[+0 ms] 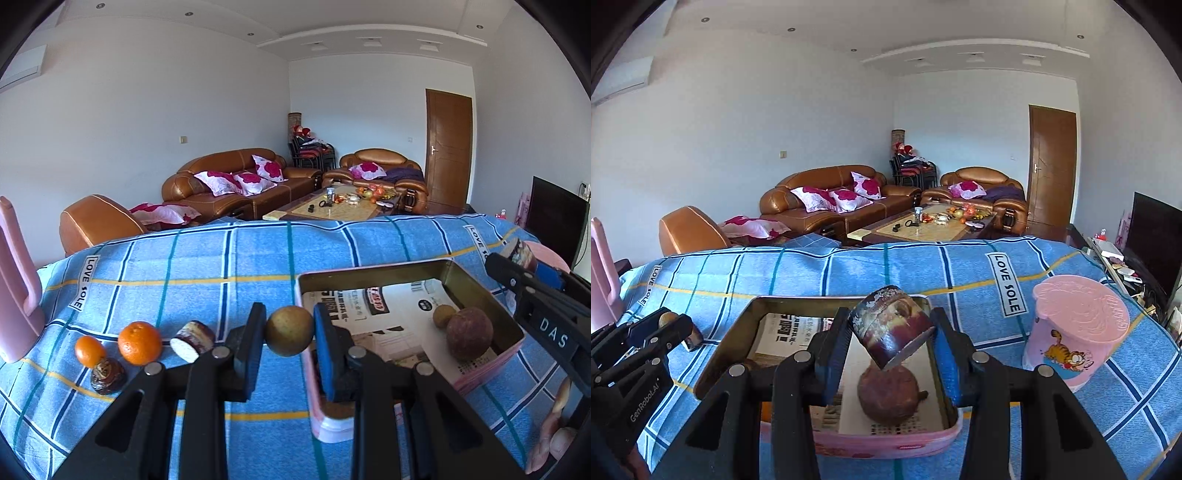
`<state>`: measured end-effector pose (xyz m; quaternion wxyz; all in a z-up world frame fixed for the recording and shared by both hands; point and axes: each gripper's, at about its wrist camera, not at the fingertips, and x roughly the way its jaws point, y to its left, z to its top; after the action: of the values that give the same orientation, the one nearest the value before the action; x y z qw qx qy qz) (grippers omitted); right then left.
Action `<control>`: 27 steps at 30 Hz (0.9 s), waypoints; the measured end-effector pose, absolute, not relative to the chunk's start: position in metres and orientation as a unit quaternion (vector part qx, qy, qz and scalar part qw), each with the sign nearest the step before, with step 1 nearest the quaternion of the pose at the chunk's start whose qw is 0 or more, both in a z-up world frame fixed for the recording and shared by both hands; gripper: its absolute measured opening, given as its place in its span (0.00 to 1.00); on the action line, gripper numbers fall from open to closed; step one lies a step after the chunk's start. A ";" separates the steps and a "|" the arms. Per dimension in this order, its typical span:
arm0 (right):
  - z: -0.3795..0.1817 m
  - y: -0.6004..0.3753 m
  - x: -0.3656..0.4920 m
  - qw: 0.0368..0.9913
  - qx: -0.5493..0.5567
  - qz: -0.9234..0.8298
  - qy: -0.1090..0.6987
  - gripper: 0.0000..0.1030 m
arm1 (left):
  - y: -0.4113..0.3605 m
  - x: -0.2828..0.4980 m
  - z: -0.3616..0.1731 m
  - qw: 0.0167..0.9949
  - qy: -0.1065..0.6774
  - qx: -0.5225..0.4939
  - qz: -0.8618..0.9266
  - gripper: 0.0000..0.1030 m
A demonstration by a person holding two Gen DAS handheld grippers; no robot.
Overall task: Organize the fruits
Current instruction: 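Lift the slice and the brown fruit and carry both over the pink tin, then lower both held items into the pink tin and open both grippers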
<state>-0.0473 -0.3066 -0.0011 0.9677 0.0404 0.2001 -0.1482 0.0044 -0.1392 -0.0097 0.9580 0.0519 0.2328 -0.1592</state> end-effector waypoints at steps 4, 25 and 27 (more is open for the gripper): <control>-0.002 -0.322 -0.043 0.964 0.048 -0.160 0.206 0.44 | -0.161 0.008 -0.010 0.953 0.239 0.055 -0.177 0.27; -0.024 -0.317 -0.002 0.952 0.072 -0.081 0.285 0.45 | -0.194 0.042 -0.028 0.922 0.329 0.062 -0.194 0.27; -0.025 -0.316 0.000 0.952 0.070 -0.078 0.288 0.45 | -0.193 0.044 -0.029 0.921 0.334 0.058 -0.193 0.27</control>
<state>-0.0001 -0.3162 -0.0254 0.9518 0.0698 0.2882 -0.0778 0.0443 -0.1934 -0.0291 0.9206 0.0578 0.3343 -0.1934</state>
